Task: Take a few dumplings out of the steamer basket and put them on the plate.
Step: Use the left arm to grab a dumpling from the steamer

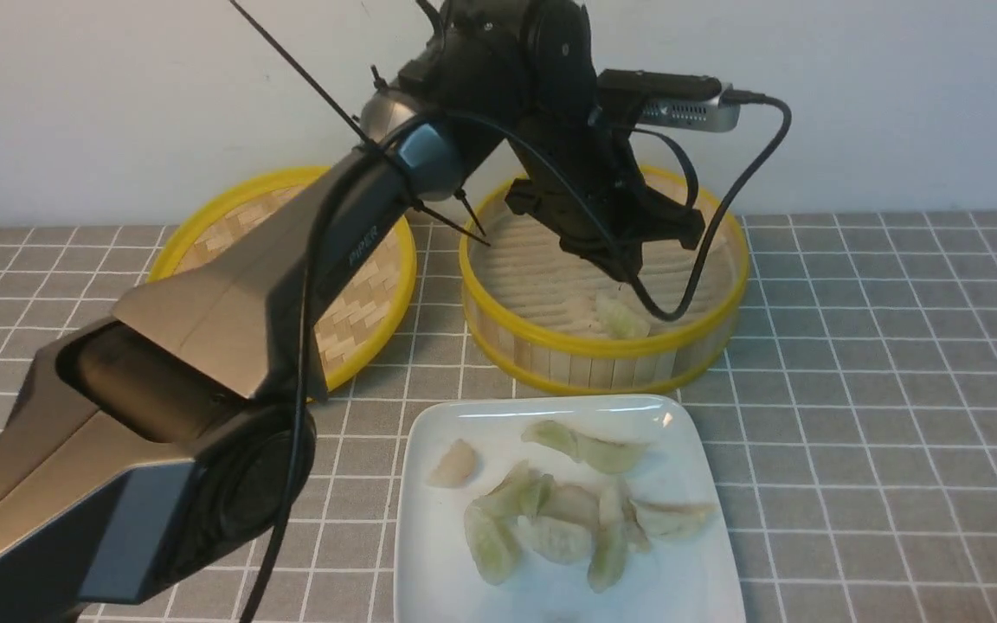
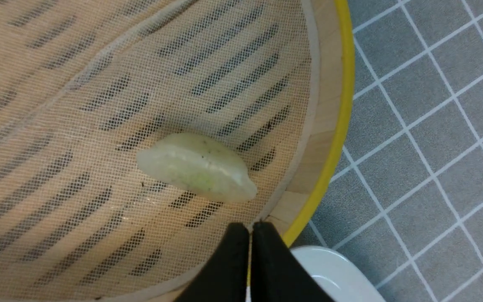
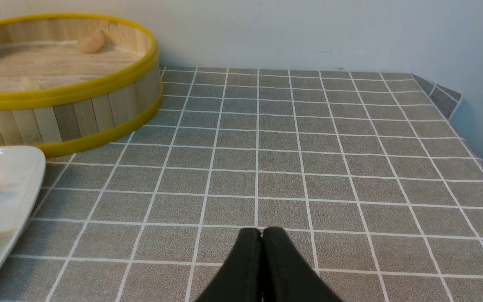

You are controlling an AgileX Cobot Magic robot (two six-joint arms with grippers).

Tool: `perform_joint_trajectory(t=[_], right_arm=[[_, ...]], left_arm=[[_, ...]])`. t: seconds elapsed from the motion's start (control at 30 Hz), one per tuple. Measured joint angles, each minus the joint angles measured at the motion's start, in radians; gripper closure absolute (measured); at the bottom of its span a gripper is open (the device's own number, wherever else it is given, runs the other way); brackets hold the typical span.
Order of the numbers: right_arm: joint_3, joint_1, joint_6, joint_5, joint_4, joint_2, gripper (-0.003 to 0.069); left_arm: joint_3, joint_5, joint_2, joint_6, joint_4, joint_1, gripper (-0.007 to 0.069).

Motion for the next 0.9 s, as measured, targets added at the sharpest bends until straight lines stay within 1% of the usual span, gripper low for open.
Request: perform_joint_trajectory(t=[0.1, 0.3, 0.37, 0.4, 0.43, 0.47, 0.5, 0.53, 0.63, 0.67, 0.7, 0.77, 0.87, 0.9], right_arm=[[0.0, 0.0, 0.0, 0.0, 0.0, 0.0, 0.0673], [0.0, 0.0, 0.0, 0.0, 0.0, 0.0, 0.0673], [0.0, 0.0, 0.0, 0.0, 0.0, 0.0, 0.0673], [0.0, 0.0, 0.0, 0.0, 0.0, 0.0, 0.0673], [0.0, 0.0, 0.0, 0.0, 0.0, 0.0, 0.0673], [0.0, 0.0, 0.0, 0.0, 0.0, 0.0, 0.0673], [0.0, 0.0, 0.0, 0.0, 0.0, 0.0, 0.0673], [0.0, 0.0, 0.0, 0.0, 0.0, 0.0, 0.0673], [0.0, 0.0, 0.0, 0.0, 0.0, 0.0, 0.0673], [0.0, 0.0, 0.0, 0.0, 0.0, 0.0, 0.0673], [0.0, 0.0, 0.0, 0.0, 0.0, 0.0, 0.0673], [0.0, 0.0, 0.0, 0.0, 0.0, 0.0, 0.0673], [0.0, 0.0, 0.0, 0.0, 0.0, 0.0, 0.0673], [0.0, 0.0, 0.0, 0.0, 0.0, 0.0, 0.0673]], left_arm=[[0.0, 0.001, 0.02, 0.0, 0.0, 0.0, 0.0597], [0.0, -0.098, 0.047, 0.006, 0.014, -0.001, 0.0439], [0.0, -0.129, 0.062, 0.006, 0.039, -0.001, 0.0335], [0.0, -0.132, 0.069, 0.006, 0.048, -0.001, 0.0302], [-0.001, -0.138, 0.077, 0.006, 0.058, -0.001, 0.0253], [-0.001, -0.139, 0.079, 0.006, 0.058, -0.001, 0.0244], [-0.001, -0.15, 0.091, 0.006, 0.066, -0.001, 0.0189], [-0.001, -0.159, 0.098, 0.006, 0.067, -0.001, 0.0151], [-0.001, -0.177, 0.12, 0.006, 0.065, -0.001, 0.0058], [-0.001, -0.179, 0.121, 0.006, 0.064, -0.001, 0.0058], [-0.001, -0.185, 0.131, 0.006, 0.057, -0.001, 0.0032], [-0.001, -0.186, 0.142, 0.006, 0.051, -0.001, 0.0026], [-0.001, -0.188, 0.158, 0.006, 0.043, -0.002, 0.0038], [-0.002, -0.19, 0.158, 0.006, 0.043, -0.002, 0.0056]])
